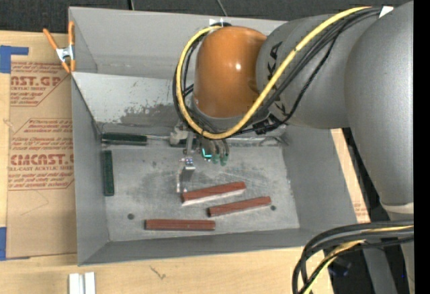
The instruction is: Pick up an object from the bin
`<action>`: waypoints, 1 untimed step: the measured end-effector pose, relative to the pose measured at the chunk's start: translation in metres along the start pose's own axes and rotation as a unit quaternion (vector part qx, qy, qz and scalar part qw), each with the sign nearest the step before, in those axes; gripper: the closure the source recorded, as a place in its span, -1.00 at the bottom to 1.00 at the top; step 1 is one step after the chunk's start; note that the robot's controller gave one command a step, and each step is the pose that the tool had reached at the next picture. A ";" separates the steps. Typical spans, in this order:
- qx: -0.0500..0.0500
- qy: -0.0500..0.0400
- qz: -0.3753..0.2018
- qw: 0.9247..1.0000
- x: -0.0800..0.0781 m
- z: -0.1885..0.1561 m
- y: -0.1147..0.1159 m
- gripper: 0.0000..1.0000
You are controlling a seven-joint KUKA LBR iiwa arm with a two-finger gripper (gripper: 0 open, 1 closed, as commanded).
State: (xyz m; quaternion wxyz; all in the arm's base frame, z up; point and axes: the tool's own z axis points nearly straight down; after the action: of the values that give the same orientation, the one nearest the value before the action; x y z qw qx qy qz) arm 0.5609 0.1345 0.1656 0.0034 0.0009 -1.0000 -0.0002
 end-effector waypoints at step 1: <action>-0.001 -0.004 0.000 1.000 -0.002 -0.005 0.000 -1.00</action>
Offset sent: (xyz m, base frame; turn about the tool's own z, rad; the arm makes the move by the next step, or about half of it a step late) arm -0.0172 -0.0546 -0.0800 -0.0037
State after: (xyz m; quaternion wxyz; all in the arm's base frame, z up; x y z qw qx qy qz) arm 0.5627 0.1340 0.1703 -0.0004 0.0004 -1.0000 -0.0008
